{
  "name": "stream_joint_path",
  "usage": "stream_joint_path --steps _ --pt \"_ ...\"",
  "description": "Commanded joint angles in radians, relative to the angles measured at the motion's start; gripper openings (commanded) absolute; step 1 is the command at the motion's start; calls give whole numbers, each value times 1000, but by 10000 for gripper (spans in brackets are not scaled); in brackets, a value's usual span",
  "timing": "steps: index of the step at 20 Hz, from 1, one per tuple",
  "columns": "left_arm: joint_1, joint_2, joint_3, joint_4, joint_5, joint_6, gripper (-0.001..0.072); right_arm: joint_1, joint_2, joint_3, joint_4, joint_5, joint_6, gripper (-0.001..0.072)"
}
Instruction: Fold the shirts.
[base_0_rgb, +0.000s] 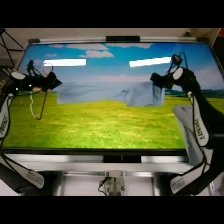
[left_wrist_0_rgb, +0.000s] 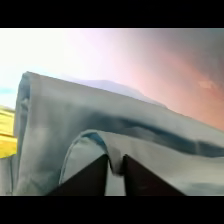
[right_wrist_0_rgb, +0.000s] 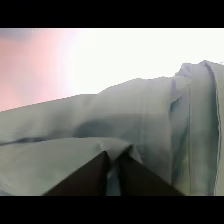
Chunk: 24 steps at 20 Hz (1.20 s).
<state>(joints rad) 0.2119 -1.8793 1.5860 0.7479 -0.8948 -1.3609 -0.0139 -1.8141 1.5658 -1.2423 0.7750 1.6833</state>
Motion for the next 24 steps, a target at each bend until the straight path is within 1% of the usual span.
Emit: stream_joint_path --steps 1,2,3,4,6,7,9,11,13,18,20,22,24 --pt "-17 -50 21 -24 -1 -39 594 -2 -50 10 14 14 -28 594" --pt "-14 -46 36 -24 -18 -30 597 -5 -40 17 9 60 -81 609" --pt "-7 -42 61 -24 -50 -11 597 -20 -24 31 -3 126 -136 691" --pt "3 -40 101 -23 -98 0 597 -39 -7 45 -23 192 -175 691" --pt "17 -39 178 -23 -198 6 597 -93 21 66 -92 303 -180 690" --pt "18 -36 209 -23 -242 6 597 -126 25 68 -89 344 -178 691" --pt "12 -30 243 -23 -309 5 596 -180 8 68 -18 399 -178 691" --pt "-4 -18 244 -23 -349 5 595 -210 -23 68 86 402 -193 691" --pt "-24 -11 244 -23 -378 6 595 -216 -55 68 138 380 -195 691" --pt "-73 -7 244 -23 -382 6 594 -212 -130 68 267 324 -196 692" --pt "-85 -7 244 -23 -381 6 594 -211 -154 68 327 330 -217 691" --pt "-90 -6 244 -23 -381 6 594 -212 -172 68 421 349 -273 691" --pt "-90 -4 244 -24 -381 5 593 -212 -175 68 485 351 -299 691"
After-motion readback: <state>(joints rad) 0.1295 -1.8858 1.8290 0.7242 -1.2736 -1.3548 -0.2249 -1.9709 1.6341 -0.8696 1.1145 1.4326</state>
